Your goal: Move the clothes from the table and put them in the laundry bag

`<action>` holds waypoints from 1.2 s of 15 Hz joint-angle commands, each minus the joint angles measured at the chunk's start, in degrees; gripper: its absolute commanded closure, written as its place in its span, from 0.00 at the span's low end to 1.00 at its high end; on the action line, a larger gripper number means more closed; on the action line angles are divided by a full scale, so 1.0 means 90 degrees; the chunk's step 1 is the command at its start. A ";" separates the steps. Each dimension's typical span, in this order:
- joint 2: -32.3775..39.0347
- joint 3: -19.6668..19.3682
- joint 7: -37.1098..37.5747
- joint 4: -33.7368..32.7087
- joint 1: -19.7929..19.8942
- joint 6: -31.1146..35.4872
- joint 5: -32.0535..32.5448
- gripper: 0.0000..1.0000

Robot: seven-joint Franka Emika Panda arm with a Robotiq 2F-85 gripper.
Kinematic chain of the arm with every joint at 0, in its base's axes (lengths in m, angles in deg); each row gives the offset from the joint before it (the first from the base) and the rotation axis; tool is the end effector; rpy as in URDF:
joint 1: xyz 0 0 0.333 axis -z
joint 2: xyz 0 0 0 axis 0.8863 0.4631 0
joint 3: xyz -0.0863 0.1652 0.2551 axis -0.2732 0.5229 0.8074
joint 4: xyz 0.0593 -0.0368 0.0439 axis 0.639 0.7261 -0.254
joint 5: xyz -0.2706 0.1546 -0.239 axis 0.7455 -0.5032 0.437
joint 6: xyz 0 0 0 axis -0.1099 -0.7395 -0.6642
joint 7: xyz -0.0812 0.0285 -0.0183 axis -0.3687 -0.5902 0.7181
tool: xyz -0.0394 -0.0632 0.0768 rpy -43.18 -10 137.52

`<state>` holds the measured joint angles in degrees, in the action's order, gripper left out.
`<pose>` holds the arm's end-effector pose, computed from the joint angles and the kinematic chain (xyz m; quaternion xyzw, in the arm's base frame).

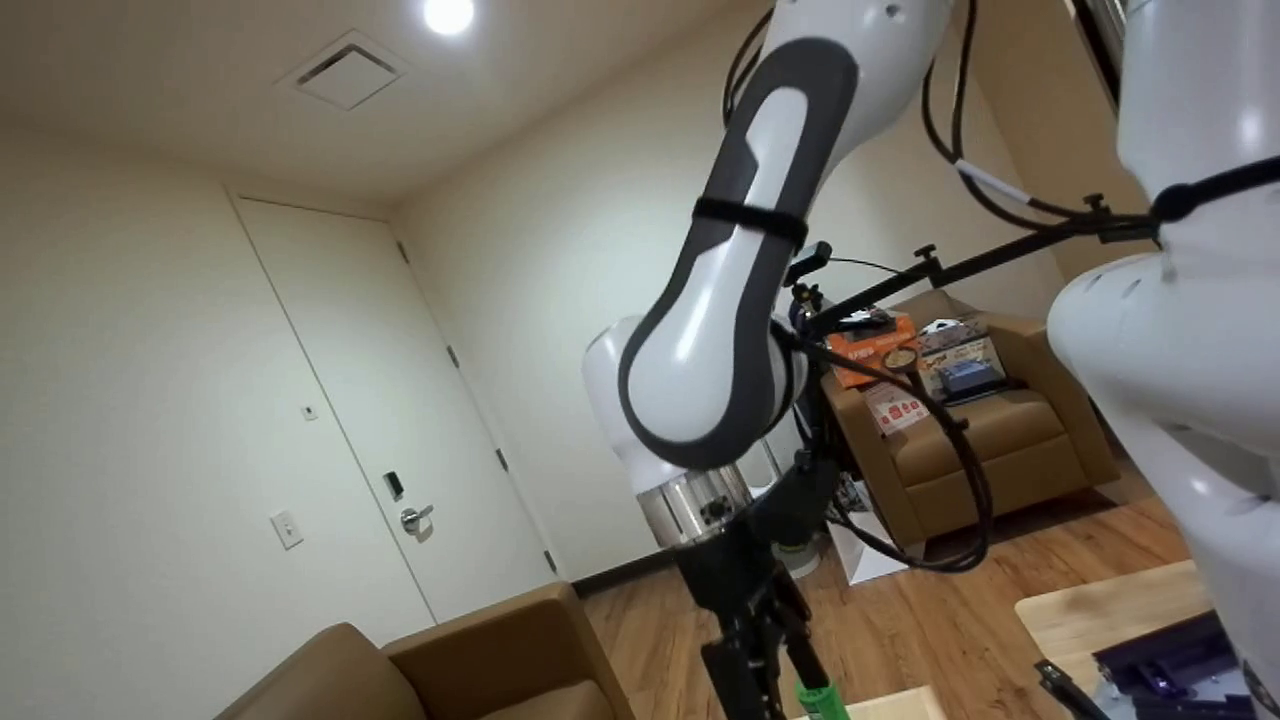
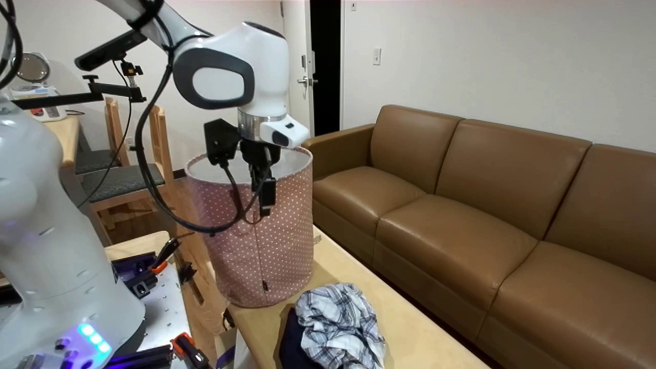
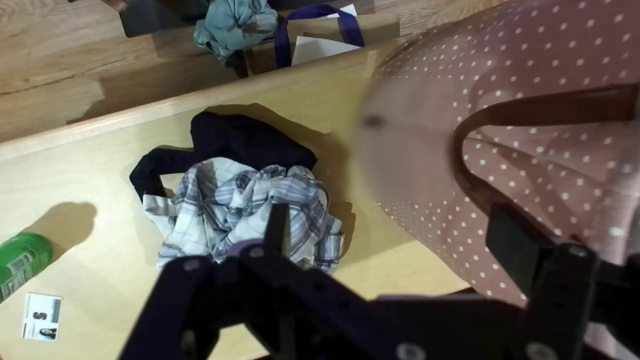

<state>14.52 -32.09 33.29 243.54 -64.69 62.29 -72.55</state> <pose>0.3528 -0.0198 0.3087 -0.9911 0.0983 0.0510 0.0743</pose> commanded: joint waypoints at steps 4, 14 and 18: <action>0.2389 0.0025 -0.0646 -0.0313 0.0014 0.1937 -0.0727 0.00; 0.3340 0.0395 -0.0332 -0.0521 0.0262 0.2657 -0.0415 0.00; 0.4051 0.0435 -0.0540 -0.0864 0.0294 0.2769 -0.0121 0.00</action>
<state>45.65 -29.92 29.98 238.46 -63.88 86.60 -75.08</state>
